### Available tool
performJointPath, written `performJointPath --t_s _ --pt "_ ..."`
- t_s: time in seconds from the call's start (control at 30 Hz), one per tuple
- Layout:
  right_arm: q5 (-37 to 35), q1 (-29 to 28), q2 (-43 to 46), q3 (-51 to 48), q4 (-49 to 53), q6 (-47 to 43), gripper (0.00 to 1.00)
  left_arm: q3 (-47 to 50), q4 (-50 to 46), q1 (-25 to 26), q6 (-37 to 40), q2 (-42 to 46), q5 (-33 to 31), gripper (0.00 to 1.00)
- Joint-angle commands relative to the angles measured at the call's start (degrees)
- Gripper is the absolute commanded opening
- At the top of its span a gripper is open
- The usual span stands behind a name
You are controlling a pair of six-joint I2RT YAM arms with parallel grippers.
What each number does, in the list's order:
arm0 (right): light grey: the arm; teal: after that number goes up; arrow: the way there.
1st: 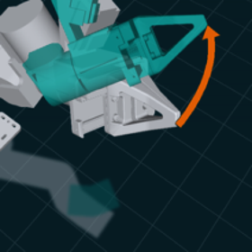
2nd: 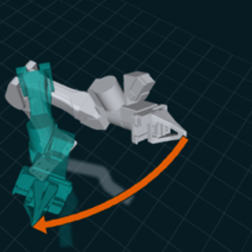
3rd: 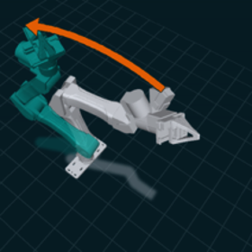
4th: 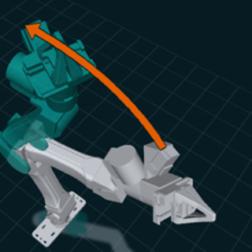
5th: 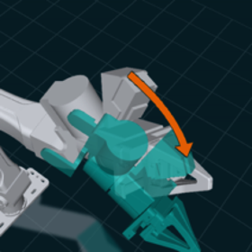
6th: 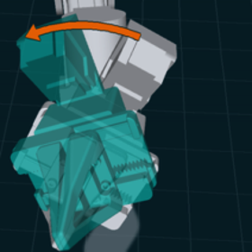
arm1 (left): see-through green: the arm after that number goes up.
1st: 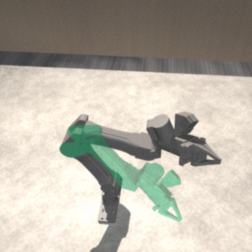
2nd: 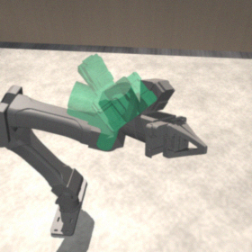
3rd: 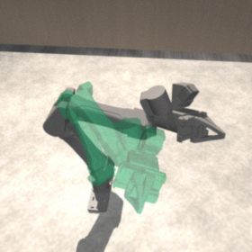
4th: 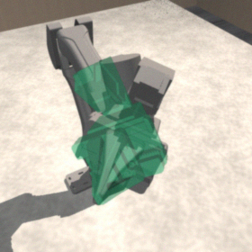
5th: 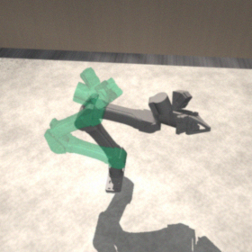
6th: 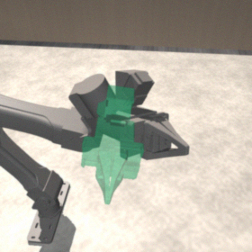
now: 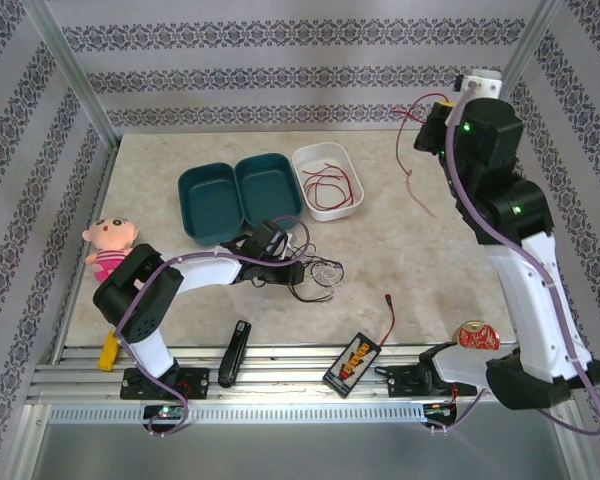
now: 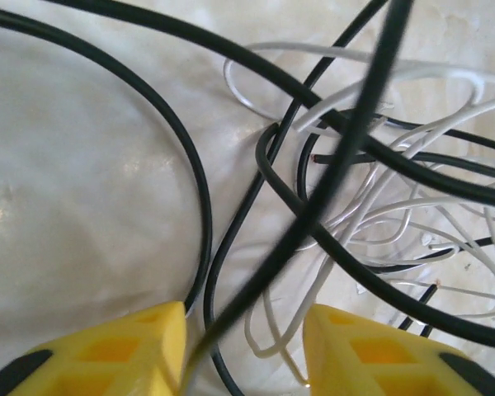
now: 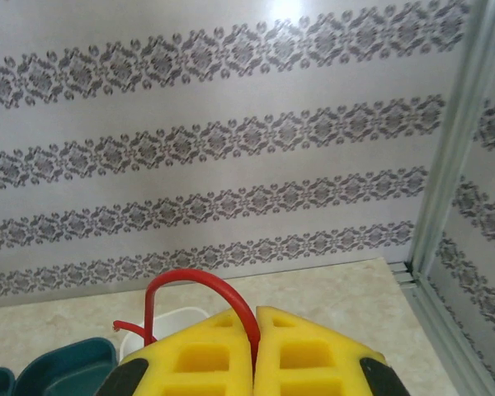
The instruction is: Untangle the cables
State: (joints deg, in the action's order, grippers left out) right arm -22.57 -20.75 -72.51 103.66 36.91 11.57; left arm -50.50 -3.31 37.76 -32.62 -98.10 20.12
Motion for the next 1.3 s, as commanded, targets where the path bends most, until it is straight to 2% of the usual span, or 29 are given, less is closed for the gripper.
performJointPath --t_s 0.0,0.17,0.4,0.73,1.0,1.27 --pt "3.04 -0.28 -2.54 3.95 -4.45 -0.26 0.0 -0.92 -0.05 -0.49 -0.14 2.52 -1.36 0.45" --pt "3.97 -1.69 -7.91 8.39 -6.67 -0.92 0.0 0.49 1.4 -0.49 -0.84 5.23 -3.2 0.54" --pt "4.57 -3.49 -14.05 10.5 -10.26 -0.81 0.0 3.05 1.56 -0.58 -1.29 10.97 -8.28 0.76" --pt "3.2 -3.59 -22.19 12.68 -12.16 -0.96 0.0 6.94 0.47 -1.02 -1.94 17.63 -15.23 1.0" --pt "3.94 -3.42 -26.59 13.76 -11.29 0.48 0.0 9.48 -0.63 -1.46 -3.08 20.89 -19.98 0.99" --pt "6.64 -3.15 -30.38 13.35 -9.7 3.67 0.0 10.88 -0.56 -2.3 -4.12 21.94 -21.57 0.99"
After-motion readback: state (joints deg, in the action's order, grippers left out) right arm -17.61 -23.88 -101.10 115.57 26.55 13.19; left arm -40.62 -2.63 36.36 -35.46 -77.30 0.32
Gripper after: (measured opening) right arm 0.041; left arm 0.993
